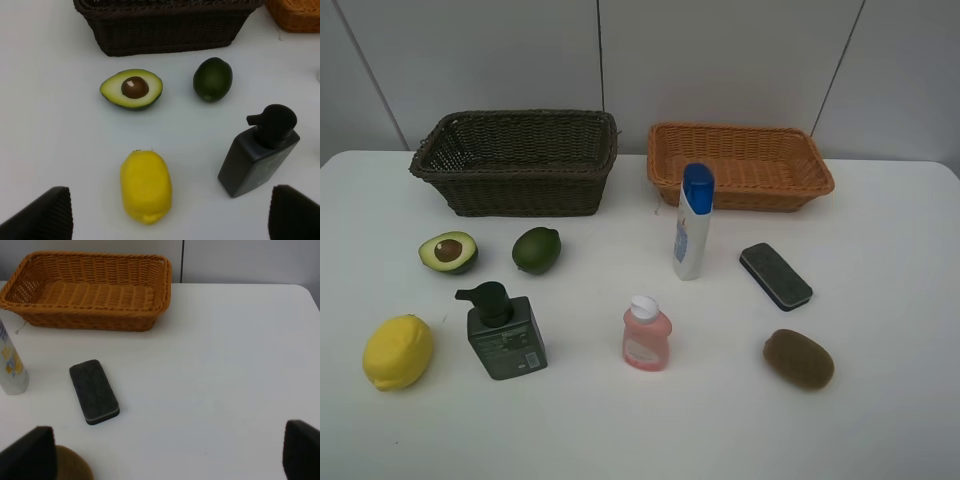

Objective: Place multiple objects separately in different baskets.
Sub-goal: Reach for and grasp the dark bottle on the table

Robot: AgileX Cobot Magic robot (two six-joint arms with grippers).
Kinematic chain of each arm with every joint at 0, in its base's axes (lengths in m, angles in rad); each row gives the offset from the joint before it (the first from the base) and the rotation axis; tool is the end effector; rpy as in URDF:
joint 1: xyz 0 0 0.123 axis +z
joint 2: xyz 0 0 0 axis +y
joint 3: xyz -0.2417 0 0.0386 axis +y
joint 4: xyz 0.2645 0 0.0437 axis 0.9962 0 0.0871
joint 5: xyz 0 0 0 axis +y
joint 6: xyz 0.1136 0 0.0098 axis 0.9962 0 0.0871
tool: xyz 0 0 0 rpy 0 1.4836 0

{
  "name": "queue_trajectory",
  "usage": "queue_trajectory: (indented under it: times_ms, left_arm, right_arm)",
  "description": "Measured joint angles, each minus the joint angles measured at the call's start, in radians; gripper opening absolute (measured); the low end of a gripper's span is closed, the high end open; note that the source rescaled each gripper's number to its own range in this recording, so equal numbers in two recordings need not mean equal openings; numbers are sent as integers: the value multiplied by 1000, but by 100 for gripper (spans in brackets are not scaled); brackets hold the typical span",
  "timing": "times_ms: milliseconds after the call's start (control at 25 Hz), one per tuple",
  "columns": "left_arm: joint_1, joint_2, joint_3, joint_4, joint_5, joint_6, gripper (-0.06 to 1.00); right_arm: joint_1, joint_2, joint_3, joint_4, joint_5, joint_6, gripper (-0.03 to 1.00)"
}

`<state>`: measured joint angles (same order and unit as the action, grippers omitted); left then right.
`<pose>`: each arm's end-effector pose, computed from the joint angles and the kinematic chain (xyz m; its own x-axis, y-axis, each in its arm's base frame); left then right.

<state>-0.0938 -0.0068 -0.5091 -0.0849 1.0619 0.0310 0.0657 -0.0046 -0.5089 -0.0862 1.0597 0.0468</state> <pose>0.0674 -0.0148 0.2781 -0.4412 0.0310 -0.8969 0.1550 0.9870 -0.0421 0.0694 -0.0040 0.2782 -0.4407 -0.0244 -0.8973 0.0038 0.9996 -0.0291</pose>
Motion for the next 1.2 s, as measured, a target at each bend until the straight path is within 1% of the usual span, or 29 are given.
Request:
queue_trajectory:
  times_ms: [480, 600, 680, 800, 960, 1080, 1200]
  left_arm:
    - [0, 0, 0, 0, 0, -1, 100]
    - [0, 28, 0, 0, -1, -13, 100]
    - [0, 94, 0, 0, -1, -22, 100]
    - [0, 244, -12, 0, -14, -21, 100]
    - [0, 514, -79, -17, -60, 19, 100]
    - [0, 735, -183, -54, -72, 90, 100]
    - [-1, 964, -334, -117, -47, 209, 100]
  right_arm:
    - [0, 0, 0, 0, 0, 0, 100]
    - [0, 0, 0, 0, 0, 0, 100]
    - [0, 0, 0, 0, 0, 0, 100]
    - [0, 0, 0, 0, 0, 0, 100]
    - [0, 0, 0, 0, 0, 0, 100]
    - [0, 0, 0, 0, 0, 0, 100]
    - [0, 0, 0, 0, 0, 0, 100]
